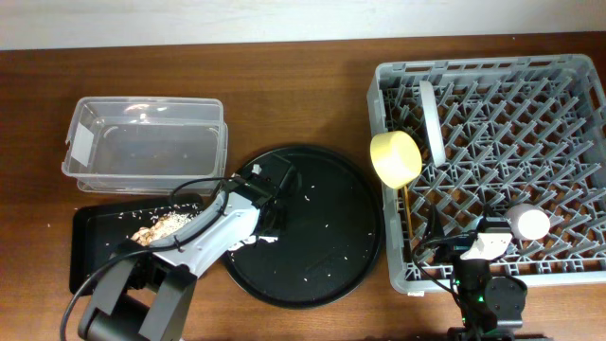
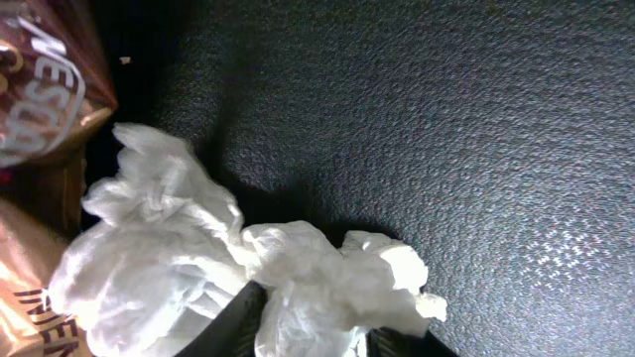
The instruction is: Sort waste into correct bins and load items into the dishwasher rack
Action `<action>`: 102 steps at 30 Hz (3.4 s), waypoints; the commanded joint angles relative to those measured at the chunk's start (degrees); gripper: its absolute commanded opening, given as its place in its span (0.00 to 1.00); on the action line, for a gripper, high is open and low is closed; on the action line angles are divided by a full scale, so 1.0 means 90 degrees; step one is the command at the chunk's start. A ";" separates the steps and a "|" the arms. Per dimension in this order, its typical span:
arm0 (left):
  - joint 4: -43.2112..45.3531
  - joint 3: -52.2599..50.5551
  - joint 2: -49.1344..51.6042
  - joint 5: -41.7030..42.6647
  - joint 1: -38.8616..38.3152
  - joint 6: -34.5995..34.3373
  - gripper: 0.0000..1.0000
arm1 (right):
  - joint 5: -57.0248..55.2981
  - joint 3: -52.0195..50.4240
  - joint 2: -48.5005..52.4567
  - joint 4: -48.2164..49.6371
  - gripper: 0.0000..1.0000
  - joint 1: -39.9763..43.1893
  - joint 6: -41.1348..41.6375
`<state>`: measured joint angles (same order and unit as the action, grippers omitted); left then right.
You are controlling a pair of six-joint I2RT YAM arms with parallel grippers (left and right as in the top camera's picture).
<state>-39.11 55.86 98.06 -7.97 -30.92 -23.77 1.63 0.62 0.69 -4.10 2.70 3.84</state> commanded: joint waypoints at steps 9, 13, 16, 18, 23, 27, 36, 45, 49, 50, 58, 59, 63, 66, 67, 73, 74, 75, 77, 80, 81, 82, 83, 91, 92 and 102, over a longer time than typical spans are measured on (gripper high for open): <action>-0.1885 0.2064 -0.1817 -0.1931 0.0571 -0.0015 0.00 | 0.0034 -0.0034 -0.0041 -0.0017 0.98 0.0041 -0.0046; -0.0080 0.2064 -0.1275 -0.1008 0.2212 0.0840 0.01 | 0.0034 -0.0034 -0.0041 -0.0017 0.98 0.0041 -0.0046; 0.0238 0.2164 -0.0784 -0.0556 0.2708 0.1280 0.99 | 0.0034 -0.0034 -0.0041 -0.0017 0.98 0.0041 -0.0046; -0.0527 0.2497 -0.0954 -0.0253 0.2652 0.1302 0.99 | 0.0034 -0.0034 -0.0041 -0.0019 0.98 0.0041 -0.0046; -0.2480 0.2637 -0.1326 -0.0095 0.1591 0.1013 0.94 | 0.0034 -0.0034 -0.0041 -0.0019 0.98 0.0041 -0.0046; -0.1324 0.2608 -0.1273 -0.1292 0.1656 0.1326 0.99 | 0.0034 -0.0034 -0.0041 -0.0017 0.98 0.0041 -0.0046; -0.0602 0.2994 -0.0170 0.1525 0.3113 0.2822 0.97 | 0.0034 -0.0034 -0.0041 -0.0019 0.98 0.0041 -0.0046; -0.1445 0.3082 -0.0250 -0.0022 0.2946 0.2890 1.00 | 0.0034 -0.0034 -0.0041 -0.0019 0.98 0.0041 -0.0046; -0.1192 0.3087 -0.0272 0.2232 0.2776 0.4279 1.00 | 0.0034 -0.0034 -0.0041 -0.0017 0.98 0.0041 -0.0046; -0.1282 0.3096 -0.0330 0.0544 0.2737 0.3279 1.00 | 0.0034 -0.0034 -0.0041 -0.0017 0.98 0.0041 -0.0046; -0.1457 0.3101 -0.0386 -0.1280 0.2747 0.1382 1.00 | 0.0034 -0.0034 -0.0041 -0.0019 0.98 0.0041 -0.0046; -0.1030 0.3101 -0.0342 0.1734 0.2737 0.4252 0.99 | 0.0034 -0.0034 -0.0041 -0.0019 0.98 0.0041 -0.0046; -0.1384 0.3111 -0.0333 0.0318 0.2737 0.4442 1.00 | 0.0034 -0.0034 -0.0041 -0.0017 0.98 0.0041 -0.0046; -0.1518 0.3111 -0.0352 -0.1073 0.2730 0.2977 1.00 | 0.0034 -0.0034 -0.0041 -0.0019 0.99 0.0041 -0.0046; -0.1246 0.3111 -0.0350 -0.0974 0.2696 0.3415 1.00 | 0.0034 -0.0034 -0.0041 -0.0019 0.98 0.0041 -0.0046; -0.1005 0.3043 0.0401 0.0510 0.2526 0.4386 1.00 | 0.0034 -0.0034 -0.0041 -0.0017 0.98 0.0041 -0.0046; -0.0957 0.3043 0.0690 0.0512 0.2370 0.4243 1.00 | 0.0034 -0.0034 -0.0041 -0.0019 0.98 0.0041 -0.0046; -0.0855 0.3043 0.0920 0.0500 0.2195 0.4221 1.00 | 0.0034 -0.0034 -0.0041 -0.0019 0.98 0.0041 -0.0046; -0.0716 0.3043 0.1192 0.0148 0.1906 0.4218 1.00 | 0.0034 -0.0034 -0.0041 -0.0017 0.98 0.0041 -0.0046; -0.0845 0.3058 0.1209 -0.0459 0.1625 0.3951 1.00 | 0.0034 -0.0034 -0.0041 -0.0017 0.98 0.0041 -0.0046; -0.1020 0.3099 0.1076 -0.0619 0.1537 0.3764 1.00 | 0.0034 -0.0034 -0.0041 -0.0019 0.98 0.0041 -0.0046; -0.1197 0.3133 0.0862 -0.0925 0.1450 0.3582 1.00 | 0.0034 -0.0034 -0.0041 -0.0017 0.98 0.0041 -0.0046; -0.1265 0.3135 0.0680 -0.1178 0.1394 0.3483 1.00 | 0.0034 -0.0034 -0.0041 -0.0017 0.98 0.0041 -0.0046; -0.1030 0.3104 0.0056 -0.0658 0.1387 0.4724 0.99 | 0.0034 -0.0034 -0.0041 -0.0019 0.98 0.0041 -0.0046; -0.1027 0.3104 0.0058 -0.1950 0.1559 0.3553 1.00 | 0.0034 -0.0034 -0.0041 -0.0019 0.98 0.0041 -0.0046; -0.1426 0.3099 0.0340 -0.1719 0.2132 0.4520 1.00 | 0.0034 -0.0034 -0.0041 -0.0019 0.98 0.0041 -0.0046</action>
<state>-48.77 83.50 100.40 -11.16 -10.44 12.80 1.63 0.62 0.69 -4.10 2.70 3.86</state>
